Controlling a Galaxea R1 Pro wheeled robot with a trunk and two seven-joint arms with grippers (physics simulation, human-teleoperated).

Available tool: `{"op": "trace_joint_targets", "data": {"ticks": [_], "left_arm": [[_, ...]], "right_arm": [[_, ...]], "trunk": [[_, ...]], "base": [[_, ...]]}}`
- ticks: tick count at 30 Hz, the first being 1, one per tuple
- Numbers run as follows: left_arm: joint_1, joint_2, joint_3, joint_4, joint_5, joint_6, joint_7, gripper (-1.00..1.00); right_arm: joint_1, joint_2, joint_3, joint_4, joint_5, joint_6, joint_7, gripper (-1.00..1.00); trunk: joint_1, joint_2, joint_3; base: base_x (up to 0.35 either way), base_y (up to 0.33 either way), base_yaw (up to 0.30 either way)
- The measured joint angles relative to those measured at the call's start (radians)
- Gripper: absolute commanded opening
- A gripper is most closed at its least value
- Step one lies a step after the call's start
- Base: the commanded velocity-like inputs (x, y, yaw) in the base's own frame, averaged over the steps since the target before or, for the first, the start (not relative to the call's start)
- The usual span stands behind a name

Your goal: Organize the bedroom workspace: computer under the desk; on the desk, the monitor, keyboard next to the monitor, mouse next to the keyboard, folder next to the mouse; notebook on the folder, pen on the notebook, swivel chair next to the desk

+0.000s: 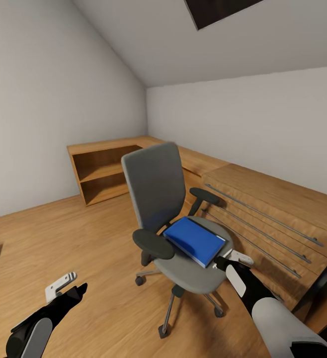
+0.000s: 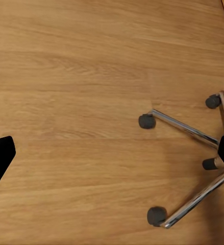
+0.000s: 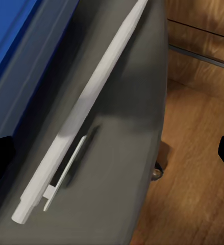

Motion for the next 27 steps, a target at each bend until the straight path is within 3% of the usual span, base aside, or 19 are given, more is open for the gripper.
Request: {"op": "trace_joint_targets", "data": {"ticks": [3,27], "left_arm": [[0.0,0.0,-0.001,0.0,0.0,-0.001,0.0,1.0],[0.0,0.002,0.002,-0.004,0.0,0.0,0.0,1.0]], "right_arm": [[0.0,0.0,0.0,0.0,0.0,0.0,0.0,1.0],[0.0,0.003,0.002,0.001,0.001,0.0,0.0,1.0]], "trunk": [[0.011,-0.021,-0.009],[0.019,-0.035,-0.016]], "base": [[0.0,0.0,0.0],[0.0,0.0,0.0]]}}
